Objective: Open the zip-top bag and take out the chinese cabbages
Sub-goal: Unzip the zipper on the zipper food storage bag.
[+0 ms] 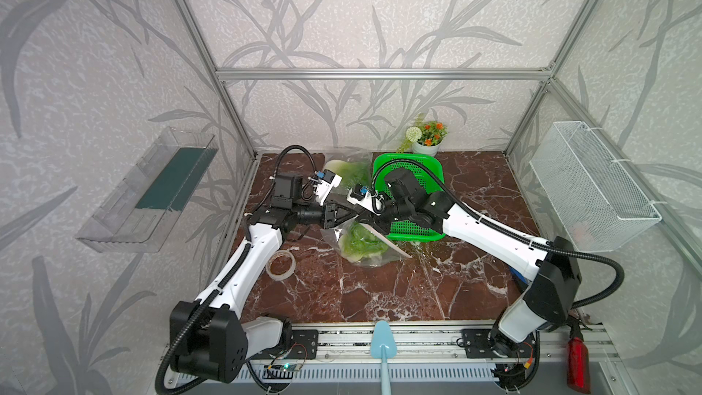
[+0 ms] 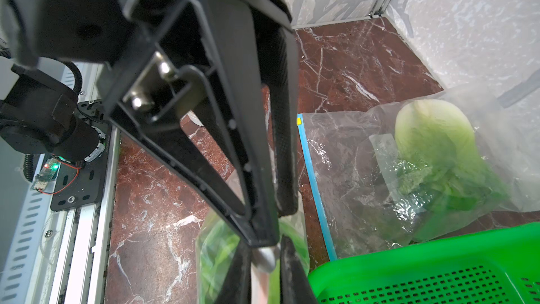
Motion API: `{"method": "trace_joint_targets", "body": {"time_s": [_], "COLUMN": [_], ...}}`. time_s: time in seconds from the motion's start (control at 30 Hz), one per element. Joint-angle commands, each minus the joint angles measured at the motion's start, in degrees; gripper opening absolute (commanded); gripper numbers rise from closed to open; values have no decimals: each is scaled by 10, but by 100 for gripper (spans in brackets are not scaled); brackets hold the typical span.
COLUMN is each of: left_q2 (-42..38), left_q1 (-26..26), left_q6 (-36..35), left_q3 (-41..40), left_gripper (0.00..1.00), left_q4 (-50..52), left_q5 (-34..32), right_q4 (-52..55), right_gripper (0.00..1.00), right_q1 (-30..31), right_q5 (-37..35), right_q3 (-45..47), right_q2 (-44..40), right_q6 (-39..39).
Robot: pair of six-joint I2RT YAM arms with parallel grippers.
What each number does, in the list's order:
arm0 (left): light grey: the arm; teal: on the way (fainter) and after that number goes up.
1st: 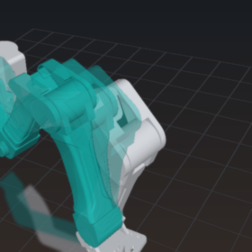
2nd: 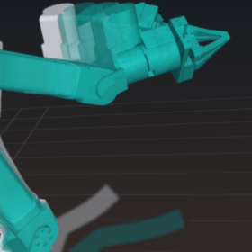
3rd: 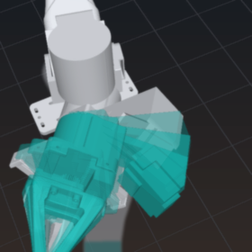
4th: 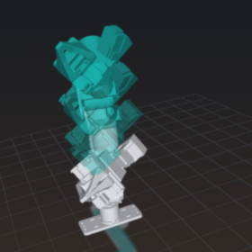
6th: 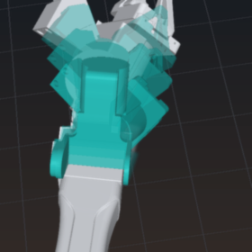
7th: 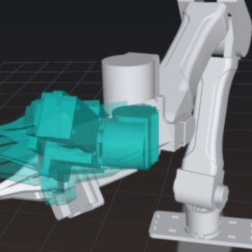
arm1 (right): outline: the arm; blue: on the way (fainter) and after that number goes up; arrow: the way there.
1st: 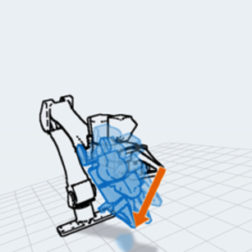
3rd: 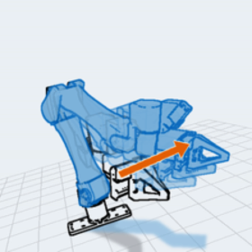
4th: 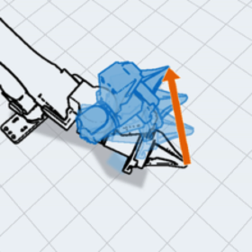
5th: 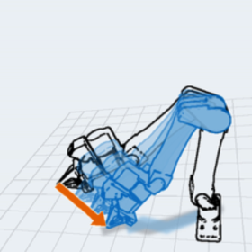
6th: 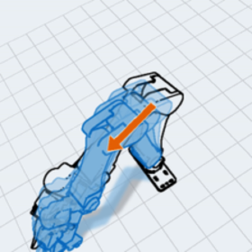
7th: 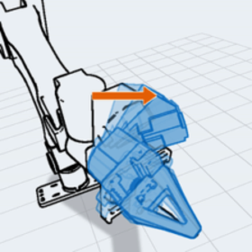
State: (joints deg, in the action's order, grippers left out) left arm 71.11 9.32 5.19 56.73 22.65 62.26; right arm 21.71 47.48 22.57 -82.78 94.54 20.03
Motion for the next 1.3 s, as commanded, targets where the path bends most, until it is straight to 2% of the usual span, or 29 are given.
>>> {"method": "trace_joint_targets", "body": {"time_s": [0.0, 0.13, 0.4, 0.5, 0.73, 0.77, 0.87, 0.9, 0.97, 1.0, 1.13, 1.17, 1.27], "left_q2": [9, 10, 14, 17, 0, -5, -18, -22, -26, -28, -34, -36, -42], "left_q1": [2, 4, 12, 16, 17, 17, 17, 17, 17, 17, 17, 17, 17], "left_q6": [-5, -9, -11, -13, -4, 1, 6, 6, 4, 3, -2, -3, -5], "left_q3": [0, 0, 0, 2, -3, -6, -13, -13, -14, -14, -14, -15, -19], "left_gripper": [21, 19, 8, 0, 0, 0, 0, 0, 0, 0, 0, 0, 0], "left_q4": [11, 17, 23, 26, 11, 4, -8, -9, -8, -7, -8, -10, -16], "left_q5": [19, 24, 24, 24, 17, 14, 7, 6, 3, 2, -1, -2, -5], "right_q4": [-5, -5, -11, -11, -14, -15, -14, -14, -19, -25, -58, -64, -85], "right_gripper": [0, 0, 0, 0, 0, 11, 61, 73, 83, 85, 85, 81, 56], "right_q1": [2, 2, 2, 2, 2, 2, -2, -6, -24, -39, -93, -103, -123], "right_q5": [7, 6, 9, 8, 12, 14, 27, 37, 75, 103, 238, 268, 350], "right_q3": [-14, -13, -13, -12, -10, -8, -4, -1, 7, 11, 25, 25, 21], "right_q2": [-2, -2, -1, -2, -2, -3, -9, -13, -24, -32, -43, -41, -23], "right_q6": [4, 4, 1, 1, -1, -2, 3, 3, -6, -18, -73, -85, -121]}}
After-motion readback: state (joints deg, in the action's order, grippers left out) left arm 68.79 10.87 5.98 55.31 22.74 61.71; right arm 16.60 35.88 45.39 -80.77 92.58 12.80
